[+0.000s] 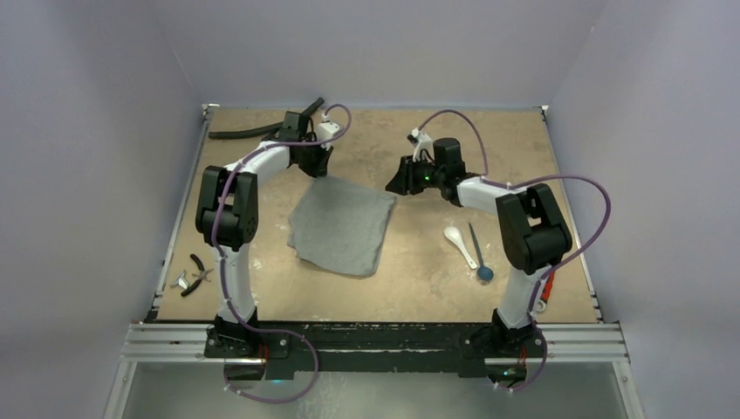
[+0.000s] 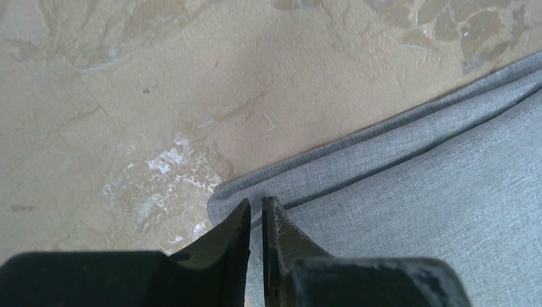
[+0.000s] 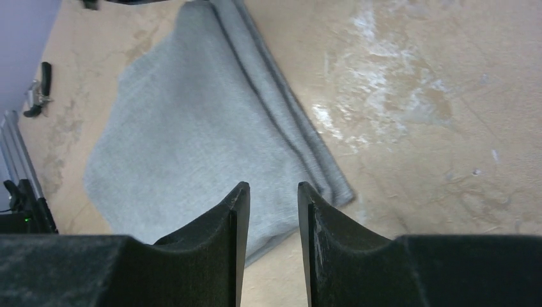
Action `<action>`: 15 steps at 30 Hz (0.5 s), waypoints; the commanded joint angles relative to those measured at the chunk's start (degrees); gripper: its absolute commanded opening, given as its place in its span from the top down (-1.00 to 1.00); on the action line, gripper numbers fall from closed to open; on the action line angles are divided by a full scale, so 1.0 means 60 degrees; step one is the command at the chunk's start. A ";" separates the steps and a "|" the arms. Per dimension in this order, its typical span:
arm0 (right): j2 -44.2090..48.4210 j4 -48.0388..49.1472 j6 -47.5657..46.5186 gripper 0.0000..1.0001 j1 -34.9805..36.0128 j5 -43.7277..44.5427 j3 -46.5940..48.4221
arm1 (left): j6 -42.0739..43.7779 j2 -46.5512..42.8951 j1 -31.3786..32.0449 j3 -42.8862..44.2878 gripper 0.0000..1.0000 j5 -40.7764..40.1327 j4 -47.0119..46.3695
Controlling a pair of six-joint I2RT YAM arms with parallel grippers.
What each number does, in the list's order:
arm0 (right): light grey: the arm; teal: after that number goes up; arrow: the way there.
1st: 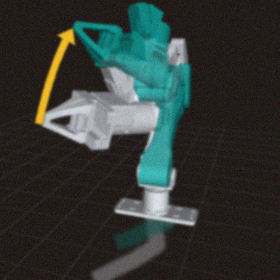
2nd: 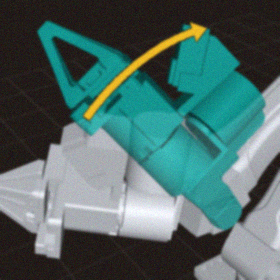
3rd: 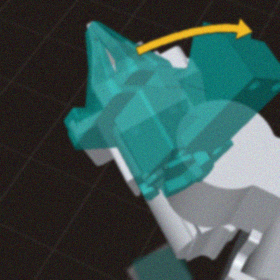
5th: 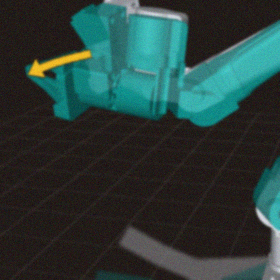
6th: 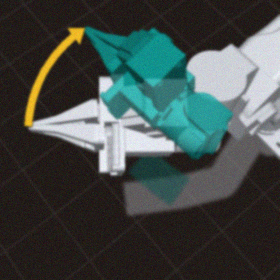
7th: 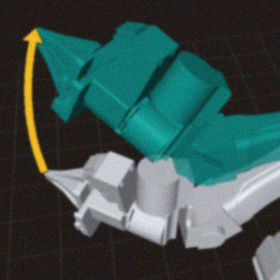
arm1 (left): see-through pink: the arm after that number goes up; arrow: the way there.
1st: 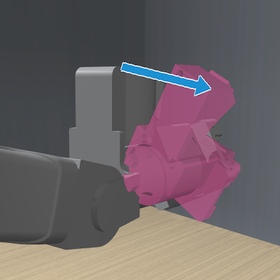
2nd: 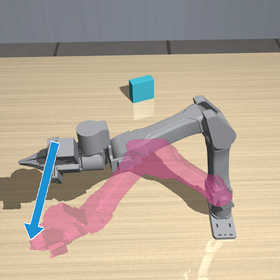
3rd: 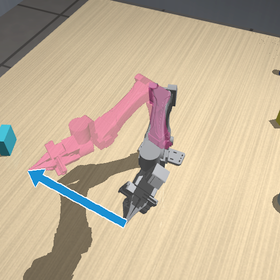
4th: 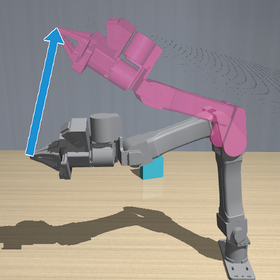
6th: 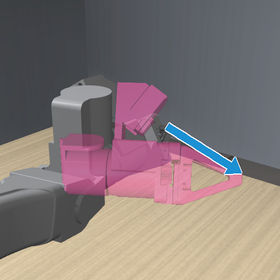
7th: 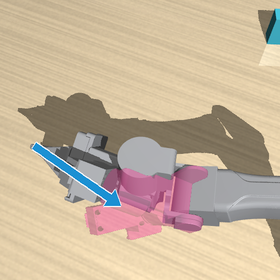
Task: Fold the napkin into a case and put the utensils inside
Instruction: Turn over the upper triangle folded napkin at the center of the board.
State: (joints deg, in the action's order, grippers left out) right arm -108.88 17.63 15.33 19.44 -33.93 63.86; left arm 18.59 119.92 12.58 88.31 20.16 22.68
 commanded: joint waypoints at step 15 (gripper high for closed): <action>0.1214 0.0293 0.1695 0.04 0.0677 0.2604 -0.1282 | 0.0052 0.0529 0.0204 0.2545 -0.02 0.0611 0.1412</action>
State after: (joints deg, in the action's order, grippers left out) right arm -102.45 17.82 22.00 23.03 -19.92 56.80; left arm 20.51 120.31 12.71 99.83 21.17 31.29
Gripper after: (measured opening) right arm 0.501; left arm 0.510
